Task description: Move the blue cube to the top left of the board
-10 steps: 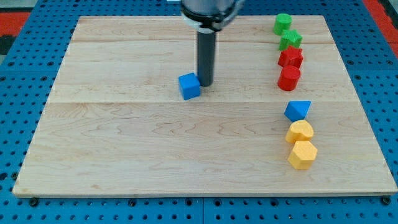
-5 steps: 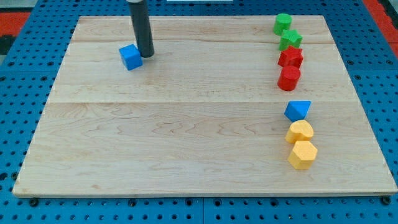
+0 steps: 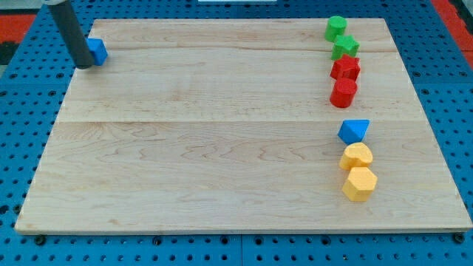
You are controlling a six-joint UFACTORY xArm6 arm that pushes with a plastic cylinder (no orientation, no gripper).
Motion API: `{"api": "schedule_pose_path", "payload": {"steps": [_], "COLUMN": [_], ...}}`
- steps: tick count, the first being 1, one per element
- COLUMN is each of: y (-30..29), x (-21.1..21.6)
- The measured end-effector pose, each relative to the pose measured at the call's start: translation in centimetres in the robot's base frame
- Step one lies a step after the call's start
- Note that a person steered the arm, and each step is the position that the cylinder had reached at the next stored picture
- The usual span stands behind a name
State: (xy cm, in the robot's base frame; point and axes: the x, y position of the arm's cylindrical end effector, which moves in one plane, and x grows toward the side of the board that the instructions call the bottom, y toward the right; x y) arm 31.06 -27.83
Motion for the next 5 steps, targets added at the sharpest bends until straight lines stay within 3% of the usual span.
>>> {"api": "schedule_pose_path", "payload": {"steps": [1, 2, 3, 4, 5], "y": [-1.3, 0.6, 2.9, 5.7, 13.5], "x": [-1.7, -2.4, -5.9, -5.2, 1.8]}}
